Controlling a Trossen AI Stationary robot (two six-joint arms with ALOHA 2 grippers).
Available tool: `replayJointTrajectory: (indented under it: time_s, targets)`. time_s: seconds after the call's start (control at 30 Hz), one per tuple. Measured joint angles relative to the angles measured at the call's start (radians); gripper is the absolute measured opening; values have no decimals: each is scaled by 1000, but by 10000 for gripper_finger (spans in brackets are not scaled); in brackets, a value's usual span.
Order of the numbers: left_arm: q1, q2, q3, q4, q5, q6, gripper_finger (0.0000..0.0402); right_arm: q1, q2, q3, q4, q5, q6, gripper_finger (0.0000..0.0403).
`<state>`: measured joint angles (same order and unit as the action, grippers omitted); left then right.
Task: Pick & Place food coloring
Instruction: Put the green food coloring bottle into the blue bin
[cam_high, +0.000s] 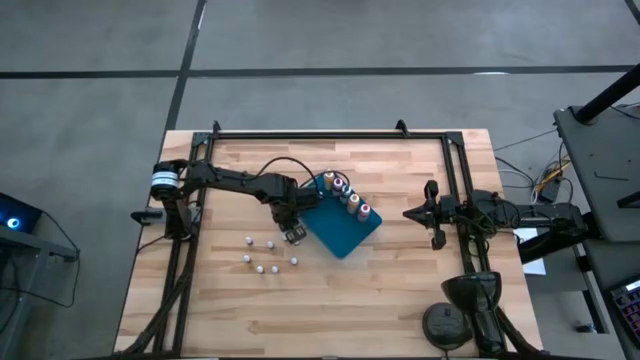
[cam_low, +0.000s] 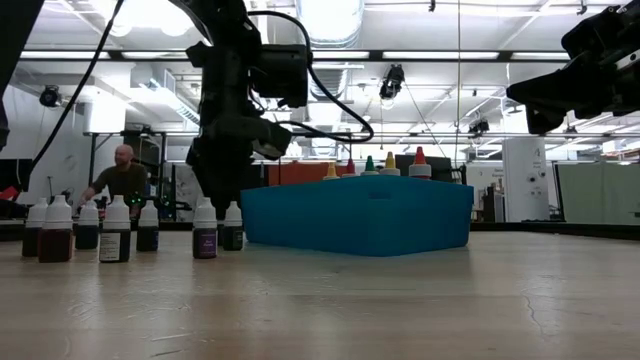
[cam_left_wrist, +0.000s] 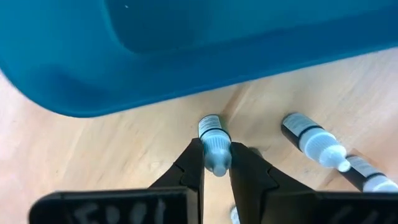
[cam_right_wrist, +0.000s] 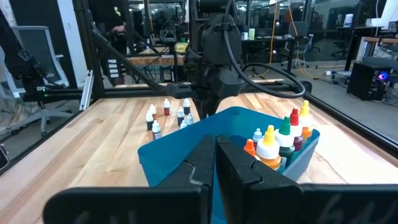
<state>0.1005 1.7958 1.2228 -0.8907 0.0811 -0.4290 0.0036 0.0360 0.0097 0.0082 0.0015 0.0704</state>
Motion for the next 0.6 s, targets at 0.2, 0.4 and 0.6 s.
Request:
replayJointTrajectory:
  time_s: [0.2, 0.4, 0.6]
  targets:
    - [0, 0, 46, -81, 14, 15, 30, 0, 0, 0, 0, 0, -2, 9]
    - [3, 0, 155, -225, 14, 62, 29, 0, 0, 0, 0, 0, -1, 9]
    - [10, 0, 273, -331, 14, 103, 29, 0, 0, 0, 0, 0, 0, 9]
